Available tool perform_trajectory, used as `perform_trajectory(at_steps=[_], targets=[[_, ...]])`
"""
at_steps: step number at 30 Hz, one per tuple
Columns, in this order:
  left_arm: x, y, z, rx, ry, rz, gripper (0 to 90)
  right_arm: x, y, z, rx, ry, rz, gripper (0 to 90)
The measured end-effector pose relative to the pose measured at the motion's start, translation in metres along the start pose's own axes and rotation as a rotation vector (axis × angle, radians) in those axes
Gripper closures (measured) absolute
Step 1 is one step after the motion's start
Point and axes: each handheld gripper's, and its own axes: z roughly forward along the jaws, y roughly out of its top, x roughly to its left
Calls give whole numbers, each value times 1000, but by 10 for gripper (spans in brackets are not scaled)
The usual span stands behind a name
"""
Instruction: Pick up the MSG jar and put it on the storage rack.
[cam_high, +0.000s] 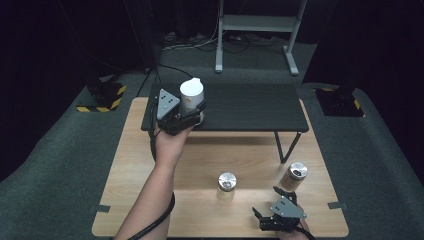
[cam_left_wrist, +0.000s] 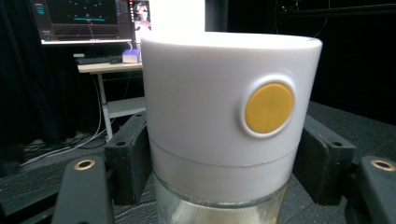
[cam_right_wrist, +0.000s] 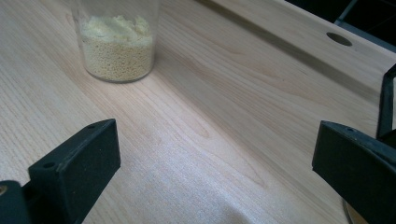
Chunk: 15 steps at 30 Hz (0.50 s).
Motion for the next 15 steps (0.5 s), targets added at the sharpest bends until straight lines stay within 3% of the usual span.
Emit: perform_trajectory(at_steps=[9, 12, 15], targets=[[-1, 1, 1, 5, 4, 8, 286, 0, 0, 0, 2, 1, 1, 0], [-2, 2, 2, 11, 3, 8, 255, 0, 0, 0, 1, 2, 2, 0], [-3, 1, 3, 21, 15, 2, 165, 0, 0, 0, 3, 2, 1, 0]])
